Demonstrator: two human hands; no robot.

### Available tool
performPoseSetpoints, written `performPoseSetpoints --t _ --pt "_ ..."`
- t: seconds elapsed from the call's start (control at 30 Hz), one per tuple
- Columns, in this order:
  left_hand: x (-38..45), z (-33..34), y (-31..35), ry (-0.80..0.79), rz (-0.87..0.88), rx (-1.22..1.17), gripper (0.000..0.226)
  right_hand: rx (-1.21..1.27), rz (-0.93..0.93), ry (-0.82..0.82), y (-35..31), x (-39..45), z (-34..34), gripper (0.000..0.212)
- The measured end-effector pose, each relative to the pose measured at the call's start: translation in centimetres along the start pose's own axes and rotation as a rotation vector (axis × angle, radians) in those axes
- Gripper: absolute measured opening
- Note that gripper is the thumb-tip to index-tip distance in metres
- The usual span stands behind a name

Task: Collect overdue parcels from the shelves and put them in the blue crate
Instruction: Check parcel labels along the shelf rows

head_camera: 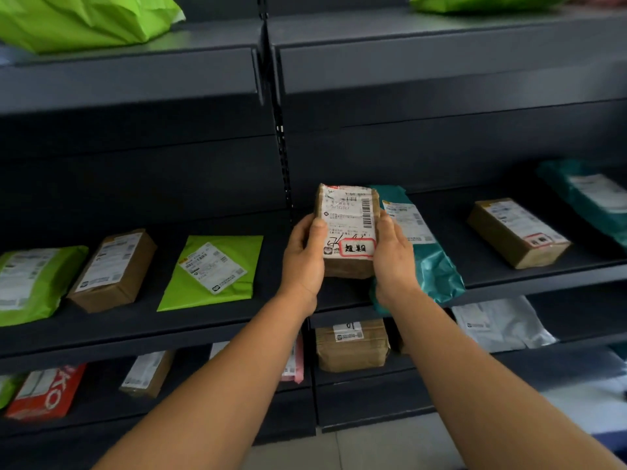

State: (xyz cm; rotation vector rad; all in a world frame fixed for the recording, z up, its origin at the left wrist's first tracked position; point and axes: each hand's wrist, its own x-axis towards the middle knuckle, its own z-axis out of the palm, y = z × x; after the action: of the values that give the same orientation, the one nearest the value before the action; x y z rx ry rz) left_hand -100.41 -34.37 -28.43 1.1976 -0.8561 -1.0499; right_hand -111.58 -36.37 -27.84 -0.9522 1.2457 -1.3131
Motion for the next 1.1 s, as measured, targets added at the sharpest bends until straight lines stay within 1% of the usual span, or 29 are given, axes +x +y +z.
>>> performPoseSetpoints --t 0.1,0.17,0.23,0.33,0.43,0.63,0.77,0.9,0.97,1.1 --pt "-2.1 0.7 0.3 -0.052 -0.002 -0.015 0.025 0.042 0.006 0.033 -0.9 -2.2 -1.5 0.025" --pt "-3.7 1.2 0.6 -0.084 -0.002 -0.016 0.028 0.056 -0.004 0.06 -1.1 -3.9 -2.8 0.033" --pt "-5.3 1.9 0.8 -0.134 -0.014 -0.013 0.032 0.056 -0.035 0.086 -1.5 -5.6 -4.2 0.034" --pt "-8.0 3.2 1.0 -0.224 -0.043 -0.017 0.034 0.048 -0.083 0.122 -2.1 -8.1 -6.7 0.03" --pt "-10.6 5.1 0.5 -0.303 -0.073 -0.024 0.034 0.053 -0.091 0.196 -2.3 -10.6 -9.9 0.027" --pt "-15.4 11.1 -1.2 -0.489 -0.143 -0.022 0.038 0.101 -0.113 0.412 -2.6 -14.5 -17.5 0.025" --pt "-18.5 15.6 -2.9 -0.6 -0.157 0.008 0.037 0.065 -0.12 0.551 -2.1 -16.4 -22.8 0.027" --pt "-21.9 20.5 -4.6 -0.724 -0.227 0.03 0.038 0.106 -0.114 0.658 -1.7 -18.2 -29.0 0.026" --pt "-23.0 22.4 -5.3 -0.745 -0.23 0.047 0.038 0.126 -0.106 0.684 -1.7 -18.8 -31.1 0.025" --pt "-26.0 27.9 -7.9 -0.78 -0.253 0.071 0.039 0.161 -0.069 0.754 -1.0 -19.3 -37.5 0.025"
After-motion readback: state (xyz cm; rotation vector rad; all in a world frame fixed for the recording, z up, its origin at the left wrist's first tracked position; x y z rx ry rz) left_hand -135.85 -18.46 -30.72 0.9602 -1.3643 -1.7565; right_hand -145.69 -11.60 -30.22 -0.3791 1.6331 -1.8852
